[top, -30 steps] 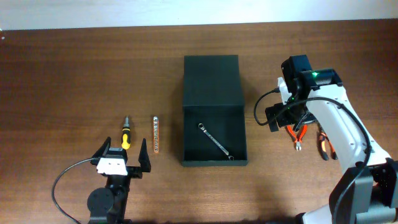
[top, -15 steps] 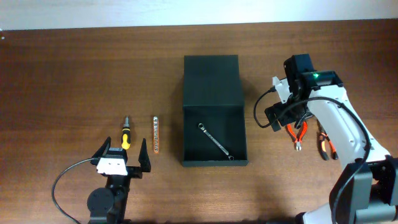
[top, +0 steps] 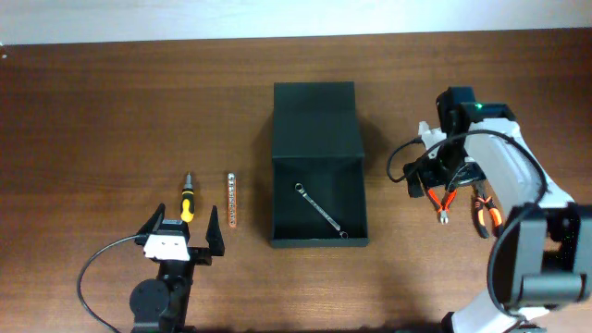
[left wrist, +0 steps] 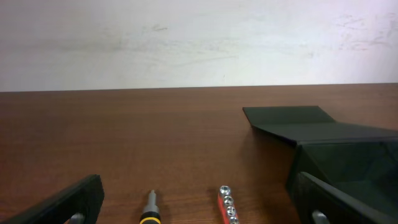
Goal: Pack container
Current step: 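Withdraw the right gripper toward the red-handled cutters, then lower the right gripper and grasp the red-handled cutters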
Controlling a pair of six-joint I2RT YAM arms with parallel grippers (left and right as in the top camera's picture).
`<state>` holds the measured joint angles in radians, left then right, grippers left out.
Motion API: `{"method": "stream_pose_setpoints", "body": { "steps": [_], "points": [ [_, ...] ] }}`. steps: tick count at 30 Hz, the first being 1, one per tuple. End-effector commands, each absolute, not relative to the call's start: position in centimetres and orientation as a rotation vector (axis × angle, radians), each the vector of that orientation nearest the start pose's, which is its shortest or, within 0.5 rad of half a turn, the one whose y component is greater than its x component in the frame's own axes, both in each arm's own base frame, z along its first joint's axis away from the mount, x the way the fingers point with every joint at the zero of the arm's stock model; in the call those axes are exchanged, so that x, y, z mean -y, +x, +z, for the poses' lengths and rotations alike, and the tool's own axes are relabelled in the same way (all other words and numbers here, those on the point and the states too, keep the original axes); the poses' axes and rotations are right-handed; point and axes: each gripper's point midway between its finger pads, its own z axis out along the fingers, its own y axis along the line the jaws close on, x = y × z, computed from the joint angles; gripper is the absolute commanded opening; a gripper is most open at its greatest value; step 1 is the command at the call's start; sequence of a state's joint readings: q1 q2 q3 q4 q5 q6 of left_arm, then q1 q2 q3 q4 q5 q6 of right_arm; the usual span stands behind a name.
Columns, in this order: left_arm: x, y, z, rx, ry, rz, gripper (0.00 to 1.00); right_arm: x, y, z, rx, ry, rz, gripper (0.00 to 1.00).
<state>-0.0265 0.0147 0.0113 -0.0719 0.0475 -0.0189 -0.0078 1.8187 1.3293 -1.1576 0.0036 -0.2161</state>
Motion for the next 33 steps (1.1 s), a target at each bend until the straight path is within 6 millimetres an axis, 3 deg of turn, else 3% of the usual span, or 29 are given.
{"method": "stream_pose_setpoints", "body": {
  "steps": [1, 23, 33],
  "points": [
    [1.3, 24.6, 15.7, -1.647, 0.051, -0.057, 0.99, -0.4, 30.5, 5.0, -3.242, -0.389, 0.057, 0.99],
    [1.3, 24.6, 15.7, -1.647, 0.051, -0.057, 0.99, -0.3, 30.6, 4.4, -3.234, -0.495, 0.065, 0.99],
    [1.3, 24.6, 15.7, -1.647, 0.051, -0.057, 0.99, -0.3, 30.6, 2.4, -3.278, -0.5, 0.084, 0.99]
  ]
}}
